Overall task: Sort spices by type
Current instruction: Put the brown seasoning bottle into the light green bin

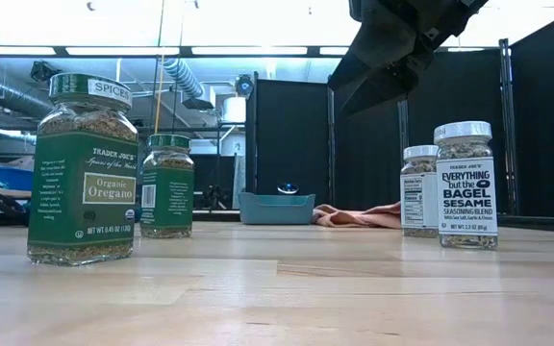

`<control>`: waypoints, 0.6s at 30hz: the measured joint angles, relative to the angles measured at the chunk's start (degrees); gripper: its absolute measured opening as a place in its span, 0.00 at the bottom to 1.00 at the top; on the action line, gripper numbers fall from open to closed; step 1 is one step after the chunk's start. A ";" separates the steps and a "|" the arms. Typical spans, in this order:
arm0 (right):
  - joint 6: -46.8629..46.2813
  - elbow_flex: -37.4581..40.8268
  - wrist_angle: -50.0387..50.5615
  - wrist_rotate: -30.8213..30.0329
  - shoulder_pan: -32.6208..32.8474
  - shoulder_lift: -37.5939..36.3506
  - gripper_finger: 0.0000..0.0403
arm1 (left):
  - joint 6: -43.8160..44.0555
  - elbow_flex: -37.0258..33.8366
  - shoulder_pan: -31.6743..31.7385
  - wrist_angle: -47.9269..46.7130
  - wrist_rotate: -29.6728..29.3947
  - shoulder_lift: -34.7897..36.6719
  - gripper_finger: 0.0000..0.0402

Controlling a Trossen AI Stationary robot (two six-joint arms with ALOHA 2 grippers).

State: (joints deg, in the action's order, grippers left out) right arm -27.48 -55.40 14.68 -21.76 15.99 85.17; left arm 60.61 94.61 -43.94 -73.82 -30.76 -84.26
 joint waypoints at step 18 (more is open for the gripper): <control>-5.99 0.00 0.00 -0.24 0.00 0.00 0.93 | 11.95 -0.02 -15.47 -1.07 -3.70 -8.45 0.69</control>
State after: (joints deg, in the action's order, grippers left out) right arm -33.47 -55.40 14.68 -22.00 15.99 85.17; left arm 72.56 94.59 -59.41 -74.89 -34.46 -92.71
